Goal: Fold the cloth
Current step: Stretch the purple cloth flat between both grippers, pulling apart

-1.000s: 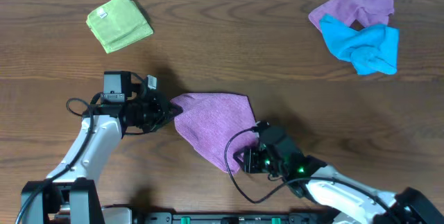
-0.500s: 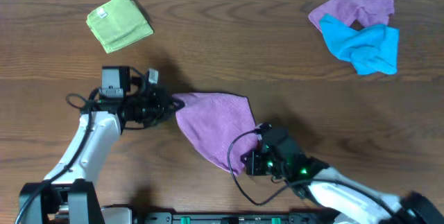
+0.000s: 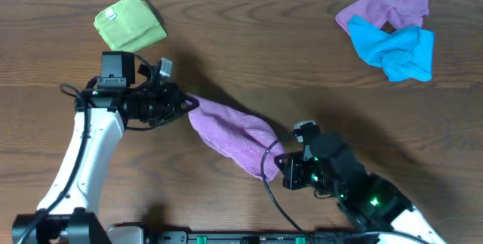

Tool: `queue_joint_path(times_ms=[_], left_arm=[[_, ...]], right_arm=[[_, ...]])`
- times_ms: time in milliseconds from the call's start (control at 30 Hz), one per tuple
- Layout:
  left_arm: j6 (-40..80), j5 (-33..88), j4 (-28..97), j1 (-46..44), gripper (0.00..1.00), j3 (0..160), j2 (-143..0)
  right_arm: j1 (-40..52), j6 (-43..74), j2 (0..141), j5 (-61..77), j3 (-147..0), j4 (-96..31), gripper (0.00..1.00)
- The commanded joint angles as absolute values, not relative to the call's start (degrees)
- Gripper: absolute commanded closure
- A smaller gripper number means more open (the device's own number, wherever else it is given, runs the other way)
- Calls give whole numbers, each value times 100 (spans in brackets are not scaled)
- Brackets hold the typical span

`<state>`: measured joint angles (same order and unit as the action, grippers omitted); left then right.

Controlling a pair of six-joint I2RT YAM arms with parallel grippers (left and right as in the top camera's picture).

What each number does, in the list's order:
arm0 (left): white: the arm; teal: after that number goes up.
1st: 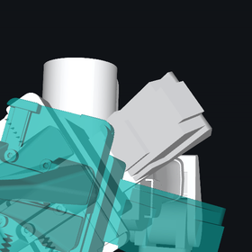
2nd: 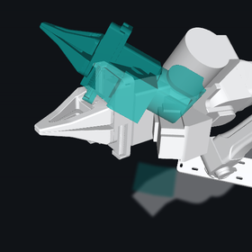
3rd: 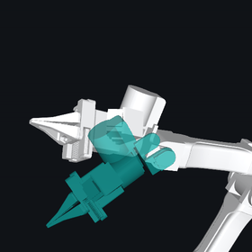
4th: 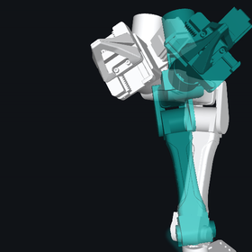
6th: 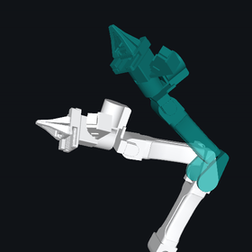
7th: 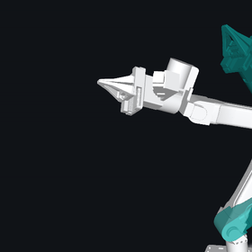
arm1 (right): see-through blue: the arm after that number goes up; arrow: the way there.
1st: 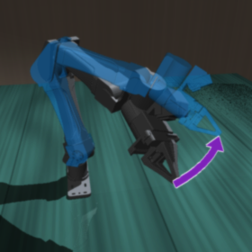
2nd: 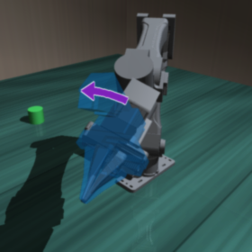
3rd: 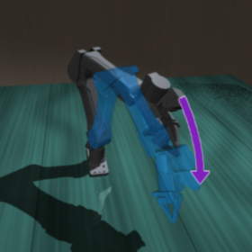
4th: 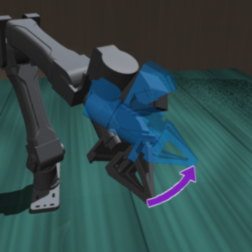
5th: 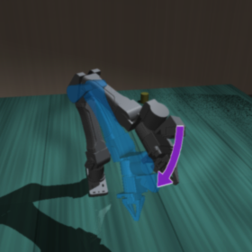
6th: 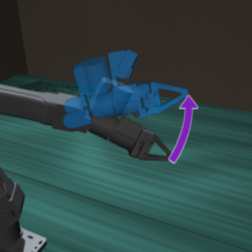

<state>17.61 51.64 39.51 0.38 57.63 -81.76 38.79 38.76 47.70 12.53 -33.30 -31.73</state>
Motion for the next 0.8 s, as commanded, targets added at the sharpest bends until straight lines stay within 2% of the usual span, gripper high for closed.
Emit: queue_joint_path(times_ms=[0, 433, 767], left_arm=[[1474, 5129, 4195, 73, 94, 5878, -7797], [2036, 4860, 4648, 73, 94, 5878, -6879], [2519, 4272, 4390, 67, 94, 5878, -6910]], right_arm=[[3848, 3743, 4740, 1094, -3726, -3457, 99], [3848, 3736, 4742, 1013, -4766, -4554, 99], [3785, 3542, 5170, -432, -4777, -4316, 99]])
